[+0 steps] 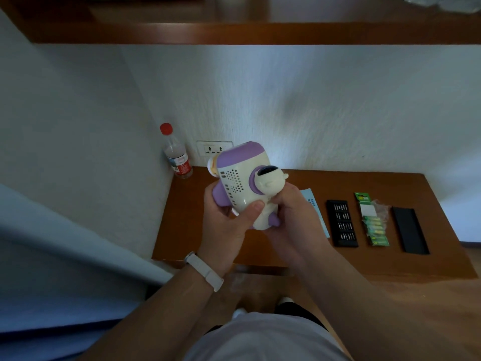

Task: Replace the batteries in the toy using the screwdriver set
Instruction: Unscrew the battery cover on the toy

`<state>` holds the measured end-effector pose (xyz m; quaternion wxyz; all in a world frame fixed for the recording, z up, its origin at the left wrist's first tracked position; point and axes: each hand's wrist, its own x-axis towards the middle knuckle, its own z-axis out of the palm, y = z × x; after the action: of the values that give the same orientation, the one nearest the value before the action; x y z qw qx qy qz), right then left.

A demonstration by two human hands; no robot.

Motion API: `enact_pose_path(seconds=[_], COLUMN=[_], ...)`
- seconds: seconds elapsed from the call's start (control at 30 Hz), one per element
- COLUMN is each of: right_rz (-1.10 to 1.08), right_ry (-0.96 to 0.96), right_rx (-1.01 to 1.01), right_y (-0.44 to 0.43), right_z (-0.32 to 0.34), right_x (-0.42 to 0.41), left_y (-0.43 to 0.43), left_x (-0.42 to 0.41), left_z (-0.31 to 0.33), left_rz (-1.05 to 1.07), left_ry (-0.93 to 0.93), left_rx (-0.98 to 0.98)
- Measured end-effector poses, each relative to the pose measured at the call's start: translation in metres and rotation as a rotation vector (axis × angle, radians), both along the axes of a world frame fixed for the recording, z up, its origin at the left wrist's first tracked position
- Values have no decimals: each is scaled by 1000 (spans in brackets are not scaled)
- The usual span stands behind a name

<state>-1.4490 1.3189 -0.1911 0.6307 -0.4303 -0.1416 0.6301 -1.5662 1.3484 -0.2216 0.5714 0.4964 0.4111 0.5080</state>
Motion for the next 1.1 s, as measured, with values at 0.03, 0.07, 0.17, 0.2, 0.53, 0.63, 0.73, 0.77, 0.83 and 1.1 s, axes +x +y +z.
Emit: enact_pose_path(seconds=[0.03, 0.07, 0.17, 0.2, 0.53, 0.63, 0.73, 0.77, 0.83, 1.1], right_rz=[11, 20, 71, 97, 175, 166, 151, 154, 154, 110], right_ry=[9, 22, 102, 118, 130, 92, 50, 33, -4, -104], right_rx=[-12, -21, 2, 24, 36, 38, 48, 57, 66, 85], right_y=[1, 1, -3, -4, -8, -9, -9, -8, -8, -4], right_z=[-1, -4, -14, -15, -18, -17, -18, -18, -17, -13], right_x=[0, 2, 7, 8, 17, 20, 20, 19, 18, 12], left_y=[0, -1, -2, -2, 4, 5, 7, 8, 10, 13], left_x=[0, 0, 1, 1, 4, 4, 4, 4, 3, 3], left_z=[-3, -5, -9, -10, -11, -13, -13, -13, -14, -12], left_rz=[1, -1, 0, -7, -107, -137, -153, -158, -175, -191], left_ry=[-3, -1, 5, 1, -39, -23, -25, -24, -18, -43], left_rx=[-14, -21, -39, -46, -84, -84, -90, -91, -86, -61])
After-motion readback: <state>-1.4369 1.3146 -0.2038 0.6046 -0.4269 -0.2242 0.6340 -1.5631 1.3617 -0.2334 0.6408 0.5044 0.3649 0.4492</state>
